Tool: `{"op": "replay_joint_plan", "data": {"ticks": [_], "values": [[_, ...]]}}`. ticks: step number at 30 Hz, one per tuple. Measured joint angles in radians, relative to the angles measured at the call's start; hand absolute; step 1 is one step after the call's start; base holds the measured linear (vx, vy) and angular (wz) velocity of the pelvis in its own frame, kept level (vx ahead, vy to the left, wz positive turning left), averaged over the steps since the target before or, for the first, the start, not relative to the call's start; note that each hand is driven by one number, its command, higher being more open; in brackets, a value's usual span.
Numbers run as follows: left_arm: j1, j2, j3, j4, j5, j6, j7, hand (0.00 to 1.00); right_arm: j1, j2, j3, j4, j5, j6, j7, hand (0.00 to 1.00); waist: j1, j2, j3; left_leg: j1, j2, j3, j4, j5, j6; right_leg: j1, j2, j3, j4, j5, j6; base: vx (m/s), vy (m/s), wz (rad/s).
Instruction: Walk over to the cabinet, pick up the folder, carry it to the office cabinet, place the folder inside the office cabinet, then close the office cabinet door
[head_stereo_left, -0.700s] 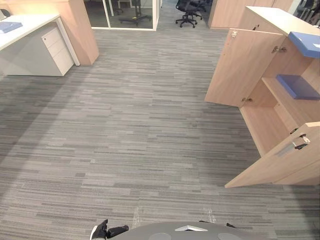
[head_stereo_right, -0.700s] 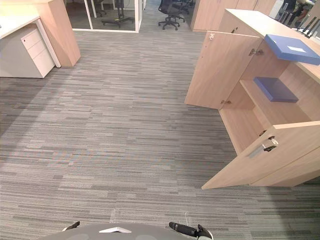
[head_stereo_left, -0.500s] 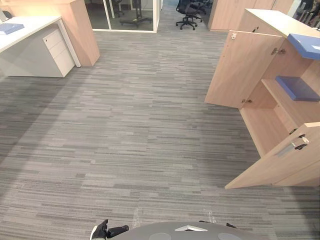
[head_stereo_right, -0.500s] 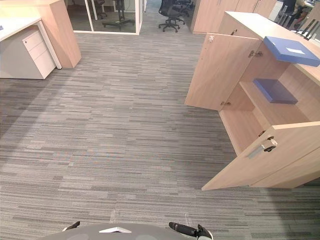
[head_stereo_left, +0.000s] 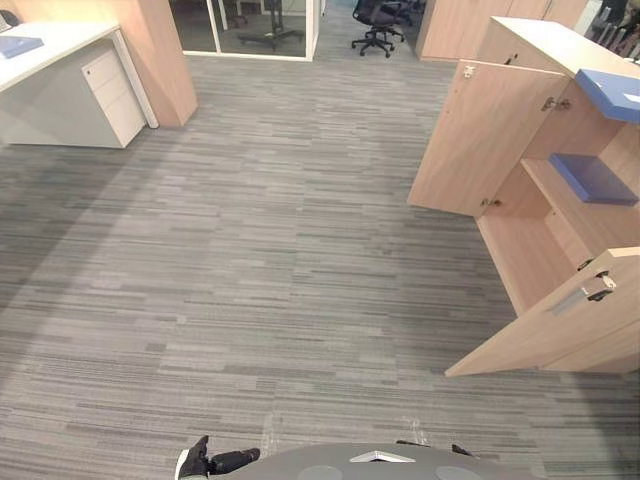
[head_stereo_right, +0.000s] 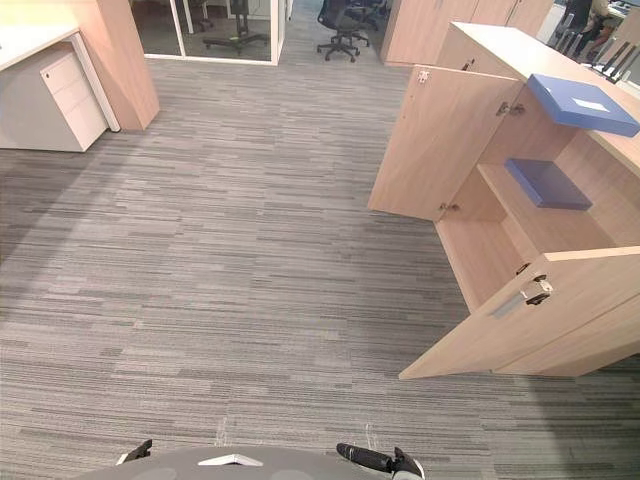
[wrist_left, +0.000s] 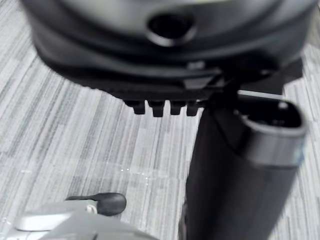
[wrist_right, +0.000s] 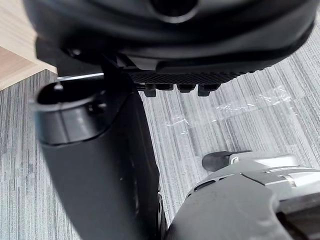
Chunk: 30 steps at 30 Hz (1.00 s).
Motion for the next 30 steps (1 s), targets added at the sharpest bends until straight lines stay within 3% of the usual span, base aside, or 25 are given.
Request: {"op": "replay_joint_plan", "data": {"ticks": [30], "values": [[-0.009, 0.016, -0.011, 0.006, 0.005, -0.008, -0.057, 1.0, -0.006, -0.002, 0.039, -0.001, -0.005, 0.001, 0.009, 1.0, 0.0, -0.006, 0.008, -0.001, 0.004, 0.007, 0.0, -0.002, -0.004, 0.0, 0.004, 0.006, -0.006, 0.0, 0.0, -0.02, -0.012, 0.0]]}}
